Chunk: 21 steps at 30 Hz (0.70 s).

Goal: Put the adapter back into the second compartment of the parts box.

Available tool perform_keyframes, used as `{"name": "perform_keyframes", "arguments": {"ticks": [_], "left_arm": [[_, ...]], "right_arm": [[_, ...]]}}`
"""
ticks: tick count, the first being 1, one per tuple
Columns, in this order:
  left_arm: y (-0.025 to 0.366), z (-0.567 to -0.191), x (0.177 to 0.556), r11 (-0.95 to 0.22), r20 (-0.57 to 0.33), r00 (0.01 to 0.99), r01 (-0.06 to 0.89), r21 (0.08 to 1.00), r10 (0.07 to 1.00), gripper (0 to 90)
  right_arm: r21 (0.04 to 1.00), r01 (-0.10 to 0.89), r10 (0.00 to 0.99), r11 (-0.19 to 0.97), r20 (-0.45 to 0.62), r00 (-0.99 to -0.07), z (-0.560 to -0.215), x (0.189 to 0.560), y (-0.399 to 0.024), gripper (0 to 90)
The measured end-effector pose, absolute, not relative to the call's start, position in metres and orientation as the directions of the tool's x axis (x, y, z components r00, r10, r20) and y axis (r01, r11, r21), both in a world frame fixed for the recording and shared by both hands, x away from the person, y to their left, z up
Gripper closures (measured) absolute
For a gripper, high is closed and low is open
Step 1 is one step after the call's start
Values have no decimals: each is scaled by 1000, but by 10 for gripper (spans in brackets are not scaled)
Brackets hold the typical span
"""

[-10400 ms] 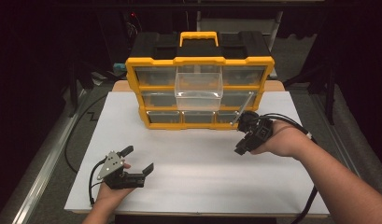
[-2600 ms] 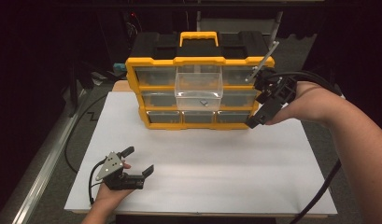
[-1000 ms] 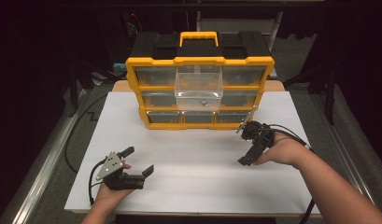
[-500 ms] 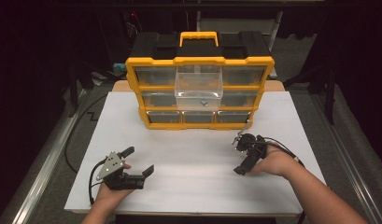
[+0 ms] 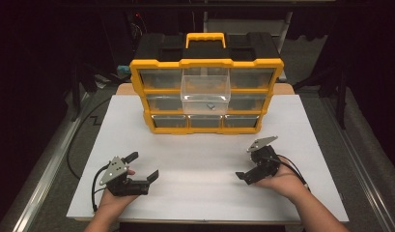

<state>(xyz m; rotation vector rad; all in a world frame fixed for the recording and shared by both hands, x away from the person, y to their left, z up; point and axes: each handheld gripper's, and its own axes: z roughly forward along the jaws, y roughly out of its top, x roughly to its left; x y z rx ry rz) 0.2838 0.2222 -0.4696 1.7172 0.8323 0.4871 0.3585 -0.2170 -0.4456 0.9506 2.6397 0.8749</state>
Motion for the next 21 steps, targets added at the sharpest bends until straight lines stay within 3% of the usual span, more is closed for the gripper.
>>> {"name": "perform_keyframes", "arguments": {"ticks": [8, 11, 17, 21], "left_arm": [[223, -471, 286, -138, -98, 662, 296, 945, 743, 3], [224, -471, 287, -139, -103, 666, 300, 944, 739, 3], [223, -471, 289, -130, -117, 661, 313, 941, 741, 3], [220, -471, 287, -127, -121, 658, 317, 940, 743, 2]], "right_arm": [[805, 463, 705, 372, 79, -704, -462, 336, -227, 1], [848, 445, 707, 289, 124, -696, -466, 327, -230, 1], [911, 366, 737, 191, 114, -666, -460, 311, -247, 1], [920, 350, 755, 175, 103, -647, -461, 306, -255, 1]]}}
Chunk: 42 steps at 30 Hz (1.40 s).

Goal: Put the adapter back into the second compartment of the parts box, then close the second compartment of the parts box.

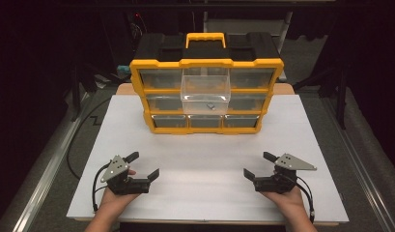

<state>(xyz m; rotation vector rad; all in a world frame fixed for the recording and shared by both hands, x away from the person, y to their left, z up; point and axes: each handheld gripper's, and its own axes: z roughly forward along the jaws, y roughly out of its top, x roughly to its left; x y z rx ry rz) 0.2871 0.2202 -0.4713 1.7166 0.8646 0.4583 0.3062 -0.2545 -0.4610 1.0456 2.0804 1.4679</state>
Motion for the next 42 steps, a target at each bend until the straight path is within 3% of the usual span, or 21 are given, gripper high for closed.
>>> {"name": "perform_keyframes", "arguments": {"ticks": [26, 42], "left_arm": [[218, -471, 285, -143, -81, 645, 287, 947, 760, 2], [220, -469, 283, -126, -90, 649, 278, 952, 756, 3]], "right_arm": [[920, 334, 776, 204, 55, -628, -459, 307, -247, 2], [925, 305, 774, 228, 18, -633, -457, 304, -245, 214]]}}
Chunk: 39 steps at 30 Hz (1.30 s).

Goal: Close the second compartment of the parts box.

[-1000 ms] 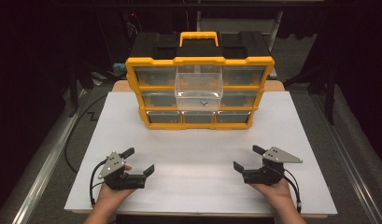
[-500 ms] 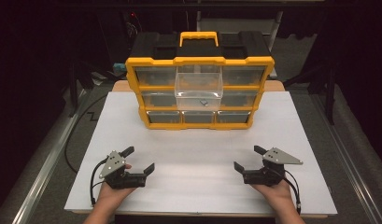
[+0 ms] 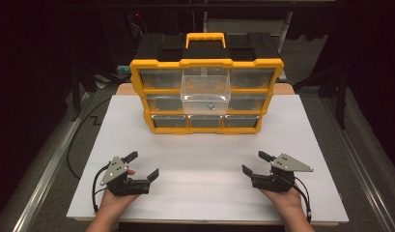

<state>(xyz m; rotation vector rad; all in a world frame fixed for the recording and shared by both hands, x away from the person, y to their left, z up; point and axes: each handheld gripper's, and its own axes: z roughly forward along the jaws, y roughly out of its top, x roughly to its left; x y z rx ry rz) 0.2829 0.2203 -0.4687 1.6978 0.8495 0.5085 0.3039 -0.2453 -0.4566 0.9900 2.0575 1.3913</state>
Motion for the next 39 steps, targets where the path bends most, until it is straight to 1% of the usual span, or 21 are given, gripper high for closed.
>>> {"name": "perform_keyframes", "arguments": {"ticks": [4, 7, 11, 16, 25, 30, 39], "left_arm": [[221, -469, 283, -123, -90, 644, 278, 953, 759, 3], [221, -469, 283, -121, -93, 644, 280, 952, 759, 3], [220, -469, 283, -122, -92, 645, 279, 952, 758, 2], [220, -469, 283, -123, -91, 646, 279, 952, 758, 3], [220, -469, 283, -124, -90, 648, 278, 953, 756, 2], [220, -469, 283, -124, -91, 648, 278, 953, 756, 3], [219, -469, 283, -129, -90, 652, 279, 951, 753, 3]], "right_arm": [[924, 300, 768, 237, 11, -640, -457, 304, -245, 270], [925, 298, 765, 234, 14, -644, -457, 303, -247, 328], [929, 293, 769, 227, 14, -639, -456, 303, -248, 432], [929, 290, 767, 228, 12, -642, -456, 302, -249, 539], [929, 295, 769, 222, 19, -639, -455, 302, -252, 797], [931, 294, 777, 218, 17, -630, -453, 301, -252, 891], [930, 274, 758, 245, -8, -652, -452, 300, -242, 900]]}}
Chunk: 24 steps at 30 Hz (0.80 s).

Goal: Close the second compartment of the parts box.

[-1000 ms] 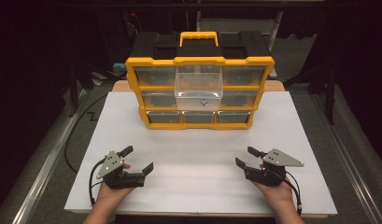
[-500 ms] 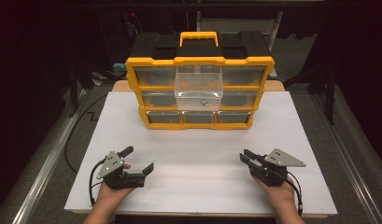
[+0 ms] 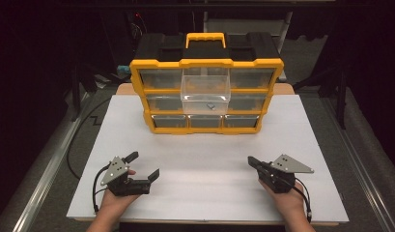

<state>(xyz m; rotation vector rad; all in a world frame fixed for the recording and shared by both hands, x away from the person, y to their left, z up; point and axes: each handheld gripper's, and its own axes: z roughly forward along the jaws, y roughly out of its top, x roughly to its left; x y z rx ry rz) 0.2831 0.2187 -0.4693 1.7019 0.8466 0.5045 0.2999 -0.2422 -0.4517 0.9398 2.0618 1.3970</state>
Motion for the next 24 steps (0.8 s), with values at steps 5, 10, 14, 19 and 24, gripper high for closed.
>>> {"name": "perform_keyframes", "arguments": {"ticks": [5, 10, 14, 19, 24], "left_arm": [[219, -469, 283, -126, -87, 653, 273, 954, 752, 2], [220, -469, 282, -126, -86, 656, 269, 955, 750, 3], [220, -469, 282, -125, -87, 657, 269, 955, 749, 3], [220, -469, 282, -121, -89, 658, 267, 956, 748, 2], [220, -469, 283, -118, -92, 658, 268, 956, 747, 3]], "right_arm": [[927, 270, 741, 259, -11, -672, -451, 300, -230, 900], [924, 251, 718, 288, -35, -695, -444, 303, -213, 900], [921, 242, 705, 305, -48, -707, -441, 307, -202, 900], [923, 238, 694, 304, -44, -718, -437, 313, -189, 900], [929, 222, 688, 295, -45, -724, -431, 316, -178, 900]]}}
